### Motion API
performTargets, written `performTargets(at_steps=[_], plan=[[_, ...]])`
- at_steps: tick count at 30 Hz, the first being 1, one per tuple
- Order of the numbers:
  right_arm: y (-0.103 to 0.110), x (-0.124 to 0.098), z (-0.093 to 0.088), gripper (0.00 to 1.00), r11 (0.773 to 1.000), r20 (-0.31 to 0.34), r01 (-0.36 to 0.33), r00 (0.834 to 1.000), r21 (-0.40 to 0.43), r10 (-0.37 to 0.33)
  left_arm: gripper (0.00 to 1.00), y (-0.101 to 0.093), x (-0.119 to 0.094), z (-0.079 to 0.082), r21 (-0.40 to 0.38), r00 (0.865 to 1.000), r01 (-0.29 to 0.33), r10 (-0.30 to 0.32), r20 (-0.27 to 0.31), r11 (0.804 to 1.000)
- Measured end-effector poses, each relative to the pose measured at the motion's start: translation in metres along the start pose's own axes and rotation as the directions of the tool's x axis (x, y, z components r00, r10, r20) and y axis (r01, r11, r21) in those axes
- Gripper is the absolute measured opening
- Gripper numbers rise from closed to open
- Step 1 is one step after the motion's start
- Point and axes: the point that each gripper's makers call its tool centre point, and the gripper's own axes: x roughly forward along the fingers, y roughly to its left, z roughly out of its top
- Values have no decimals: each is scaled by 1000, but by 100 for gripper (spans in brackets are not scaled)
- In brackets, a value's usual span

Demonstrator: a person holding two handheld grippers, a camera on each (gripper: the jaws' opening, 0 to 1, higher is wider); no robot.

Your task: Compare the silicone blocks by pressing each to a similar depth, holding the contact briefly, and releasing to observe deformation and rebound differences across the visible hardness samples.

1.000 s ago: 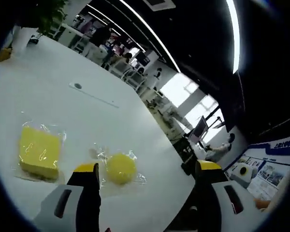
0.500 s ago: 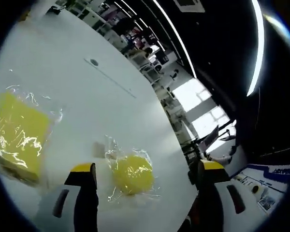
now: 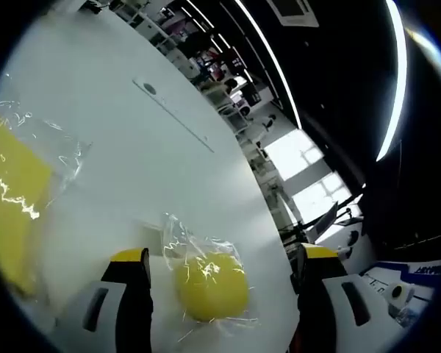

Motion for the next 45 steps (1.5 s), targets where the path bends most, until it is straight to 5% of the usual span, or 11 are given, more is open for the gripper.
performTargets(at_steps=[8,18,30,33,39,45], plan=[[-3,6,4,92,999,-3,-6,1000,-32,6,71,2,16,4,-12,1000,23,-23,11,1000],[-9,7,-2,92,1000,-23,0,1000,-19,0,53,10,25,8,-123,998,37,-32,45,992],[-14,11,-3,91,1000,-28,-1,1000,-8,0,17,32,30,-2,-124,999,-36,34,-17,992],[-15,12,-5,90,1000,-31,2,1000,-5,-2,15,31,32,-3,-199,999,-34,31,-18,979],[-16,13,-6,89,1000,-31,3,1000,0,-3,9,32,36,-9,-224,999,-36,29,-31,974],[-18,12,-7,89,1000,-33,6,999,3,-6,0,30,36,-11,-179,999,-28,22,-34,983]])
